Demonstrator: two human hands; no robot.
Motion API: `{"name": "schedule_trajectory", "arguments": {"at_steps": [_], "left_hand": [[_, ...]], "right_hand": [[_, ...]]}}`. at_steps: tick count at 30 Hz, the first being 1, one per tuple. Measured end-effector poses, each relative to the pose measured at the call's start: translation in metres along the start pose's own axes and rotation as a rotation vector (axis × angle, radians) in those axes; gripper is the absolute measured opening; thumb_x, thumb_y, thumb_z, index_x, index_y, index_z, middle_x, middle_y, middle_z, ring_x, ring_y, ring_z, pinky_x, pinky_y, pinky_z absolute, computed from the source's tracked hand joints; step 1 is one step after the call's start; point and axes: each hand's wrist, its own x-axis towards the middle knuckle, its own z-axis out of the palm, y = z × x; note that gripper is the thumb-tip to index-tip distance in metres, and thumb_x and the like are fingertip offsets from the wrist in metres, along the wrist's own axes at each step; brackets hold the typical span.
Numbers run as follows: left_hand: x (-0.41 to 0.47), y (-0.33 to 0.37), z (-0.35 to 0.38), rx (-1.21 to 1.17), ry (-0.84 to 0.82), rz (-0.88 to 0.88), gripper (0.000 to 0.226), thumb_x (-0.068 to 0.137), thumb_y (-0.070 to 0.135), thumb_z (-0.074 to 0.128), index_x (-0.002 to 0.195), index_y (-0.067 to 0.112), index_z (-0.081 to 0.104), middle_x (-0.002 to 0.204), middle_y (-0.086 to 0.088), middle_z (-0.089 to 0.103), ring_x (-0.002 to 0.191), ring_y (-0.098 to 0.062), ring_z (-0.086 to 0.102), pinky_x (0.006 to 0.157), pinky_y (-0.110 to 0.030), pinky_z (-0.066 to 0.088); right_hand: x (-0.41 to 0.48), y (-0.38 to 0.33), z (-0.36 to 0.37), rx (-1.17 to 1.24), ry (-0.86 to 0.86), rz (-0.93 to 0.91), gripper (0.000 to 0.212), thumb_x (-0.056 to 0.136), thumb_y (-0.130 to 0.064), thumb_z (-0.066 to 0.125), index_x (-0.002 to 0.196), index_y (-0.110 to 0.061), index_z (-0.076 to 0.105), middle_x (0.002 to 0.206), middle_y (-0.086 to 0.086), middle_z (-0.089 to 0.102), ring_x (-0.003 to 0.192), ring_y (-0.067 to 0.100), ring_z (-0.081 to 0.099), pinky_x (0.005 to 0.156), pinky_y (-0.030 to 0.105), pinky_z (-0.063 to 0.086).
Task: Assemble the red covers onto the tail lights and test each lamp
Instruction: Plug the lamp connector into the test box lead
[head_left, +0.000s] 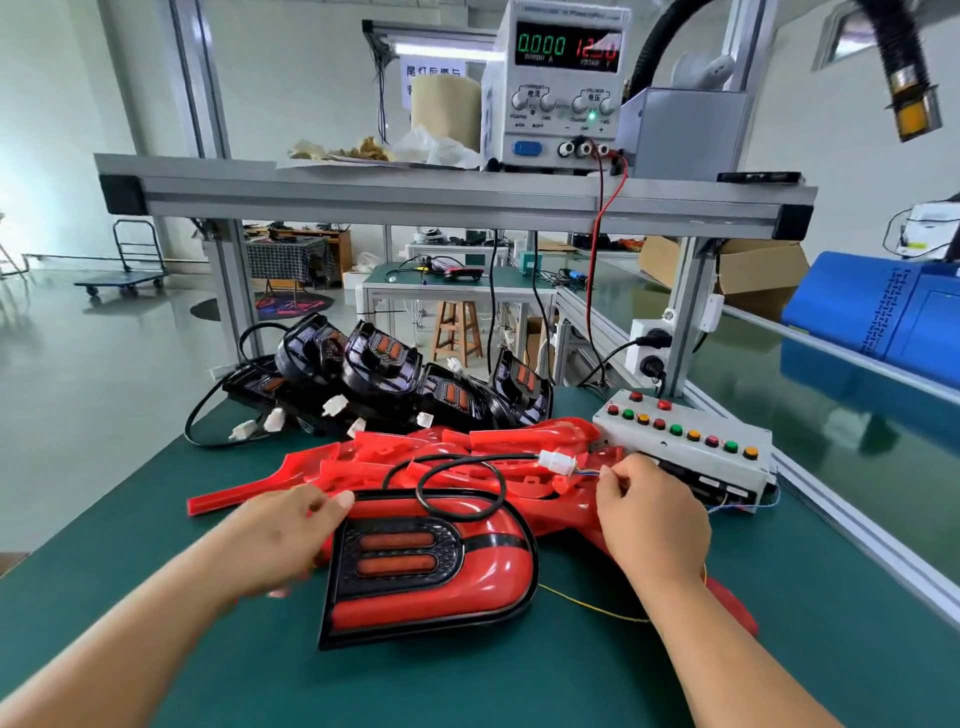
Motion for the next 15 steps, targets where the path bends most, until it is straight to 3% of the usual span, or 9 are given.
{"name": "schedule_trajectory", "arguments": {"at_steps": [2,4,6,7,10,11,13,15], "left_hand": [[-0.01,-0.001,0.01,-0.269,-0.085,-0.069,0.039,0.098,0.05,0.04,0.093,0.017,0.059,0.08,-0.002,0.064,0.054,-0.012,0.061,0.051,-0.024,0.053],[-0.014,-0.001,0.02,-0.393,-0.121,-0.078,0.034,0.099,0.045,0.043,0.096,0.015,0.058,0.075,0.003,0.058,0.051,-0.009,0.052,0.048,-0.02,0.048],[-0.015,-0.003,0.029,-0.476,-0.087,-0.049,0.027,0.1,0.039,0.044,0.1,0.014,0.055,0.078,0.001,0.057,0.052,-0.007,0.049,0.047,-0.017,0.044],[-0.016,-0.004,0.032,-0.527,-0.062,-0.043,0.022,0.101,0.036,0.044,0.105,0.017,0.054,0.083,0.001,0.06,0.057,-0.006,0.053,0.051,-0.017,0.046],[-0.017,-0.007,0.038,-0.686,-0.042,-0.018,0.024,0.102,0.026,0.044,0.126,0.023,0.048,0.112,-0.001,0.064,0.1,-0.017,0.061,0.086,-0.031,0.048],[-0.018,-0.006,0.039,-0.754,-0.043,0.001,0.026,0.102,0.021,0.044,0.128,0.025,0.048,0.11,-0.001,0.066,0.101,-0.018,0.063,0.085,-0.031,0.048],[-0.019,-0.004,0.039,-0.888,-0.055,0.05,0.03,0.103,0.012,0.041,0.123,0.03,0.053,0.098,0.002,0.072,0.09,-0.013,0.07,0.069,-0.022,0.053],[-0.02,-0.004,0.038,-0.949,-0.069,0.097,0.037,0.103,0.006,0.037,0.122,0.031,0.057,0.102,0.006,0.073,0.094,-0.009,0.07,0.069,-0.022,0.055]], "right_hand": [[-0.002,0.001,-0.003,-0.036,-0.005,-0.019,0.021,0.093,-0.029,0.058,0.073,-0.021,0.057,0.051,-0.015,0.032,0.059,0.027,0.052,0.063,0.032,0.032],[-0.004,0.001,-0.004,-0.06,0.001,-0.027,0.023,0.092,-0.027,0.06,0.07,-0.023,0.051,0.049,-0.016,0.028,0.061,0.029,0.057,0.064,0.032,0.03],[-0.004,0.001,-0.002,-0.063,0.016,-0.019,0.025,0.092,-0.026,0.059,0.07,-0.024,0.048,0.05,-0.016,0.029,0.057,0.027,0.047,0.064,0.032,0.03],[-0.003,0.002,-0.001,-0.063,0.022,-0.011,0.024,0.093,-0.026,0.058,0.071,-0.023,0.049,0.051,-0.015,0.031,0.057,0.025,0.043,0.063,0.032,0.032],[-0.002,0.002,0.001,-0.053,0.032,0.023,0.019,0.095,-0.027,0.054,0.078,-0.017,0.057,0.057,-0.006,0.045,0.059,0.024,0.042,0.063,0.033,0.039],[-0.001,0.003,0.001,-0.043,0.034,0.04,0.019,0.096,-0.027,0.053,0.081,-0.016,0.059,0.061,-0.003,0.052,0.06,0.024,0.043,0.064,0.034,0.042],[0.0,0.003,0.001,-0.012,0.041,0.095,0.019,0.096,-0.026,0.051,0.086,-0.014,0.06,0.067,0.003,0.057,0.062,0.026,0.044,0.063,0.034,0.042],[0.002,0.004,0.001,0.035,0.054,0.174,0.018,0.096,-0.025,0.049,0.091,-0.011,0.06,0.07,0.006,0.055,0.066,0.028,0.044,0.062,0.033,0.038]]}}
